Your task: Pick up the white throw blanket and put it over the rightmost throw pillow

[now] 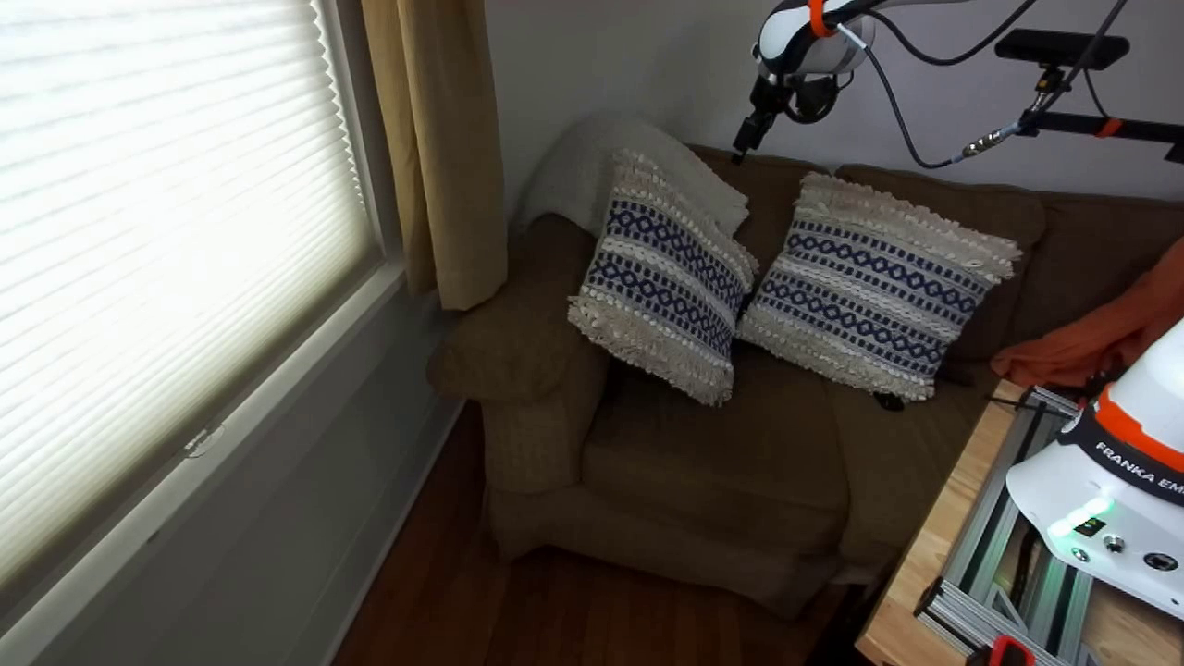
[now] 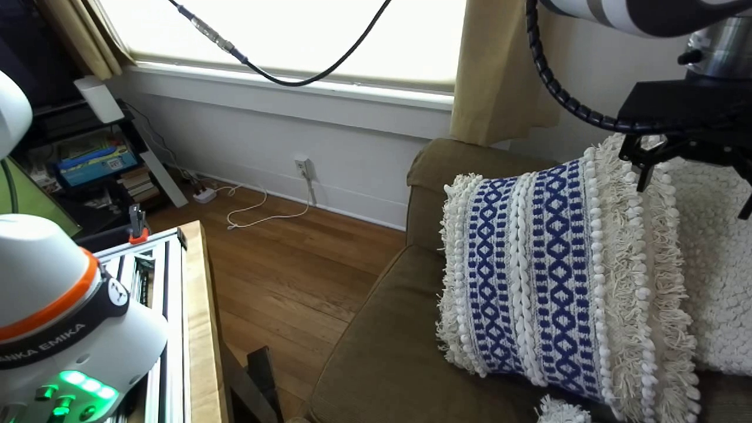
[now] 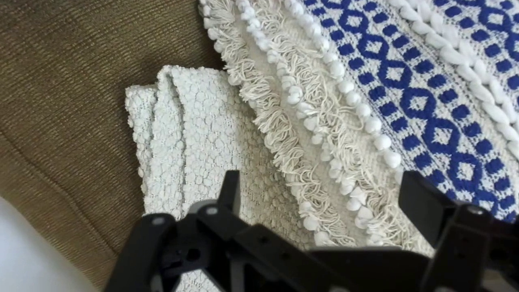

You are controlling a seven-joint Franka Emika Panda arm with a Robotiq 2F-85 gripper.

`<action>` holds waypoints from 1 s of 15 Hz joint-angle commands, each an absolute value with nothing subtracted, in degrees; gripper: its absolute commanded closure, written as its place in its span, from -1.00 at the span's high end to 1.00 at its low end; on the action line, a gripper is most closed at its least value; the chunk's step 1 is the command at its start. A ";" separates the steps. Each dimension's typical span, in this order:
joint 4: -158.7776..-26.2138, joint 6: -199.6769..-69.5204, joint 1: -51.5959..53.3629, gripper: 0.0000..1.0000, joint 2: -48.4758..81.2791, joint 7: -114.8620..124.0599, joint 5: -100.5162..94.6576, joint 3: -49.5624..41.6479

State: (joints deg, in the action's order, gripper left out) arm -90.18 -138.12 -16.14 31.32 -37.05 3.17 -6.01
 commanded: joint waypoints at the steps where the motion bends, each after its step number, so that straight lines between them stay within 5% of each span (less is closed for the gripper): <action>1: -89.56 -137.92 -17.35 1.00 31.68 -36.50 2.16 -4.63; 15: -71.47 -140.43 -21.31 1.00 50.17 -33.93 1.07 -4.66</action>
